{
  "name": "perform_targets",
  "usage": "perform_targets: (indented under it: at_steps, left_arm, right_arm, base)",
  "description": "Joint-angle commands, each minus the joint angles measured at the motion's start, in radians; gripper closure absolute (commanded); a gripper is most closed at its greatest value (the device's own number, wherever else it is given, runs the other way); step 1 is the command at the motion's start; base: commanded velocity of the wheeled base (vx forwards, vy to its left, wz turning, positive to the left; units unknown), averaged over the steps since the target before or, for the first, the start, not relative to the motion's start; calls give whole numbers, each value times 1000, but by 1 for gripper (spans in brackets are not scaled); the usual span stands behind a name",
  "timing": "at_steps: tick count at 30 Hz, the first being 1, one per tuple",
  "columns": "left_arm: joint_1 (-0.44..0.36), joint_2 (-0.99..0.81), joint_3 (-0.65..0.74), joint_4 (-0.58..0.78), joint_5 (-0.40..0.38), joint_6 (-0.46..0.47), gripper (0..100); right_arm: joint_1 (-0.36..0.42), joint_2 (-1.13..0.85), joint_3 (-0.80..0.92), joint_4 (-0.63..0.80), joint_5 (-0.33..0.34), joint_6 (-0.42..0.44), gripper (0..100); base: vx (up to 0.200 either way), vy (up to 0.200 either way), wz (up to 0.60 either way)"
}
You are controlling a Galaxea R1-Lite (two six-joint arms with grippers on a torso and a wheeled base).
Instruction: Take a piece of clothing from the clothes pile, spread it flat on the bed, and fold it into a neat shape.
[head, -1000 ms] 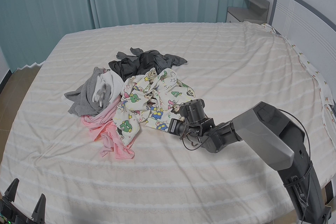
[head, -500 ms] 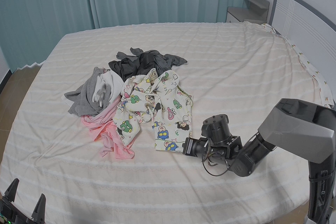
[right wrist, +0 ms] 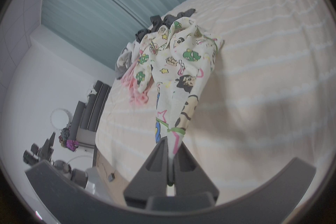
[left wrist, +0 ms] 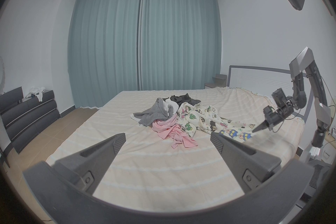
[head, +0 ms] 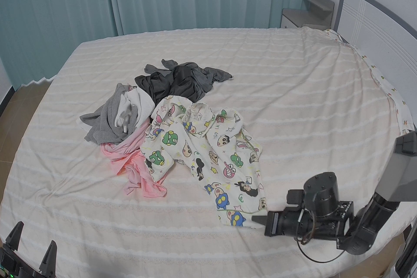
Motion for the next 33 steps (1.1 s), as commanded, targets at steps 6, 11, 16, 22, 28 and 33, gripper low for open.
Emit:
perform_targets:
  at_steps: [6, 11, 16, 22, 28, 33]
  left_arm:
    - [0, -13, 15, -2, -1, -2, 0]
    - [0, -12, 15, -2, -1, -3, 0]
    - [0, -12, 15, -2, -1, -3, 0]
    - [0, -13, 15, -2, -1, -3, 0]
    - [0, -12, 15, -2, -1, -5, 0]
    - [0, -13, 15, -2, -1, -3, 0]
  right_arm:
    - [10, 32, 205, -22, 65, -108, 100]
    - [39, 84, 202, -24, 106, -110, 100]
    - [40, 103, 200, -25, 111, -112, 0]
    - [-12, 107, 196, -59, 100, -112, 0]
    - [-104, 176, 130, -157, 90, -112, 0]
    - [-142, 244, 61, -166, 80, -112, 0]
  base:
    - [0, 0, 0]
    - [0, 0, 0]
    - [0, 0, 0]
    - [0, 0, 0]
    - [0, 0, 0]
    - [0, 0, 0]
